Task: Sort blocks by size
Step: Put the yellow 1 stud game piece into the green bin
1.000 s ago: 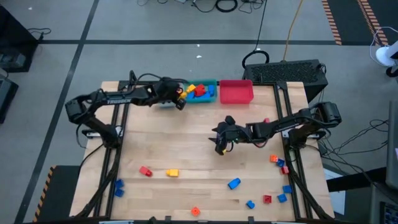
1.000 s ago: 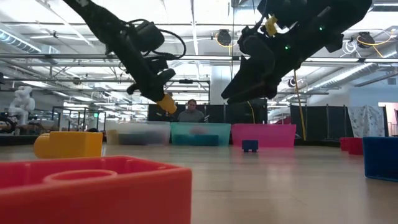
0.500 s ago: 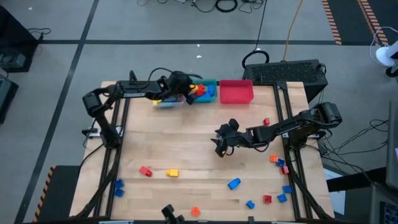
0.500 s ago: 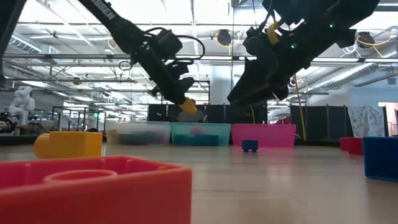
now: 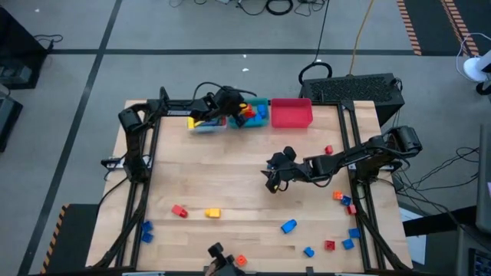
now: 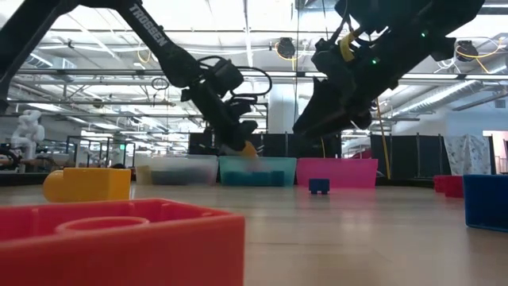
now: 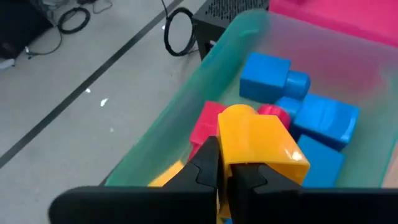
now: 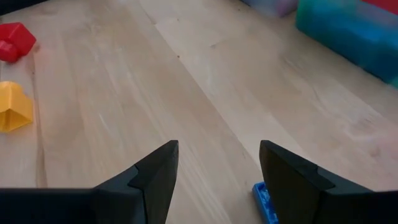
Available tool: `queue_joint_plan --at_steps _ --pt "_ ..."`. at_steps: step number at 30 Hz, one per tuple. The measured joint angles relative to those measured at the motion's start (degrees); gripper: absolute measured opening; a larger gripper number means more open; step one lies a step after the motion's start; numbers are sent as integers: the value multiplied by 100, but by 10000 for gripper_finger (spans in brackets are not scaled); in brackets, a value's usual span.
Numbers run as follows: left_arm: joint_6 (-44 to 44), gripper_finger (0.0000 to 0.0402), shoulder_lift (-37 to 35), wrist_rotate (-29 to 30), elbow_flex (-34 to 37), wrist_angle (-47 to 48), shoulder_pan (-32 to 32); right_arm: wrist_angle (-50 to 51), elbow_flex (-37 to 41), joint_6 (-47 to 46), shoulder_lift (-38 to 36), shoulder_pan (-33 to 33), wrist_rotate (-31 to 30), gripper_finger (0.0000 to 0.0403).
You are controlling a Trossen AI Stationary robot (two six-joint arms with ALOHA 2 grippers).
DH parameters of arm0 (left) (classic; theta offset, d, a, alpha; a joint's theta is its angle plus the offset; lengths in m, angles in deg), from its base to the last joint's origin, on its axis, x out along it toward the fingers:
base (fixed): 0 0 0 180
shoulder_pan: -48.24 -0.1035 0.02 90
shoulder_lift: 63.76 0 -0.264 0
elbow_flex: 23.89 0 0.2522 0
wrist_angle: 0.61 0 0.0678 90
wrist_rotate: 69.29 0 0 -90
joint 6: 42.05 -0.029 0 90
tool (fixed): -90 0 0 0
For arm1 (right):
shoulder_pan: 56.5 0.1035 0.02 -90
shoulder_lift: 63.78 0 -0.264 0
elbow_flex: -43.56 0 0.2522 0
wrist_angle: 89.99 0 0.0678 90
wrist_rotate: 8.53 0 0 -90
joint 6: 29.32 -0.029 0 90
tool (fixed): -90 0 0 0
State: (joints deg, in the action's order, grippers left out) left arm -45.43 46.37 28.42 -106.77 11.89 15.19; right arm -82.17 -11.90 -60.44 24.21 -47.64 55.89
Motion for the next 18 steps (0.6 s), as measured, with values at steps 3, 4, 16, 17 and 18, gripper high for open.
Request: queue_joint_plan --at_steps 3,4,16,17,18 --pt "-1 40 -2 2 -4 -65 -30 127 0 -134 0 31 1 210" --pt "-3 53 -2 4 -4 -64 -34 145 0 -162 0 47 1 210" --pt "-57 183 -26 16 -4 -28 -32 145 0 -274 0 127 -42 210" --pt "-58 184 -36 18 -4 -15 -32 137 0 -274 0 127 -43 210" --pt "-57 184 -39 39 -4 -27 -32 117 0 -274 0 127 -42 210"
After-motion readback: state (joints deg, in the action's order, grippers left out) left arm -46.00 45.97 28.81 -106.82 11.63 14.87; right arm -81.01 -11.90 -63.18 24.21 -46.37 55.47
